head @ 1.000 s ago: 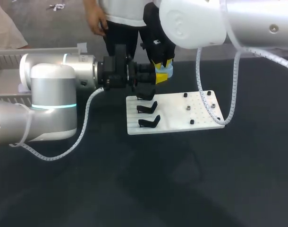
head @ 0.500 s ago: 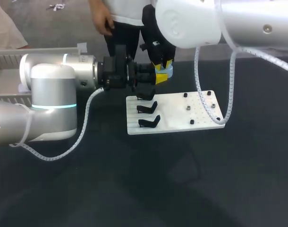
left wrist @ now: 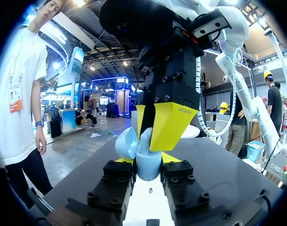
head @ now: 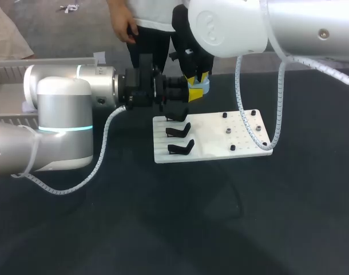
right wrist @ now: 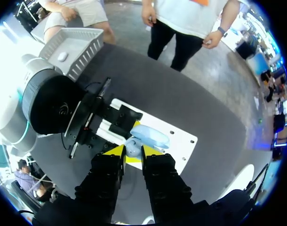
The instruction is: Pick up each earbud case from the left stands, insert the matching earbuds, close the lid, and place the case in the box.
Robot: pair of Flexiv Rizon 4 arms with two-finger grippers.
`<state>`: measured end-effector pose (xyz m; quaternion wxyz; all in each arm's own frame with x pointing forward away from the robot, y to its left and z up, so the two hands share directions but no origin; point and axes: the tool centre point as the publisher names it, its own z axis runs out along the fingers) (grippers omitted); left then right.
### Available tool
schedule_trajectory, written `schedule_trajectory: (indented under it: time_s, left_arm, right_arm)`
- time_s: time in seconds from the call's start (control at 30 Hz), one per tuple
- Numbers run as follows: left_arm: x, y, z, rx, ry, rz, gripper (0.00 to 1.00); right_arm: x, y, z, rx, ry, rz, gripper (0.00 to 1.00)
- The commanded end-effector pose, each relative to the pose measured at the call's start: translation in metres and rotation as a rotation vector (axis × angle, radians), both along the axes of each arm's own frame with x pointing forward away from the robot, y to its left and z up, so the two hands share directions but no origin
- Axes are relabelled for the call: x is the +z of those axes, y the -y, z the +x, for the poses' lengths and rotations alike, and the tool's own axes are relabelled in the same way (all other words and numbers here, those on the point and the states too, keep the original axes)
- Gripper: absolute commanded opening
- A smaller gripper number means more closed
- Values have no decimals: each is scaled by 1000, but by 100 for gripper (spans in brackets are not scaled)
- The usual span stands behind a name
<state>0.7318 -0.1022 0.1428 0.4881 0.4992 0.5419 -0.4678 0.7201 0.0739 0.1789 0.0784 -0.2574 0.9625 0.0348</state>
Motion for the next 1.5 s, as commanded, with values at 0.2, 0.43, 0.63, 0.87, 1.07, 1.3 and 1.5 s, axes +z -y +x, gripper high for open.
schedule_trajectory:
  time_s: [0.2,0.43,0.63,0.87,1.07,1.3,1.5]
  left_arm:
    - [-1,1,-1,3,4,-4,0]
    - [-1,1,-1,3,4,-4,0]
    - [-1,1,-1,3,4,-4,0]
    - [-1,1,-1,3,4,-4,0]
    - [-1,1,-1,3,4,-4,0]
    - [-1,1,-1,3,4,-4,0]
    - [-1,1,-1,3,4,-4,0]
  right_arm:
    - [2,0,-2,-3,5,3,32]
    - [7,1,-4,-9,18,5,33]
    - [9,2,-4,-12,23,0,34]
    - [26,5,14,-56,109,38,36]
    - [18,10,54,-121,158,52,38]
    - [0,17,70,-159,112,41,36]
    - [-2,21,58,-170,98,35,36]
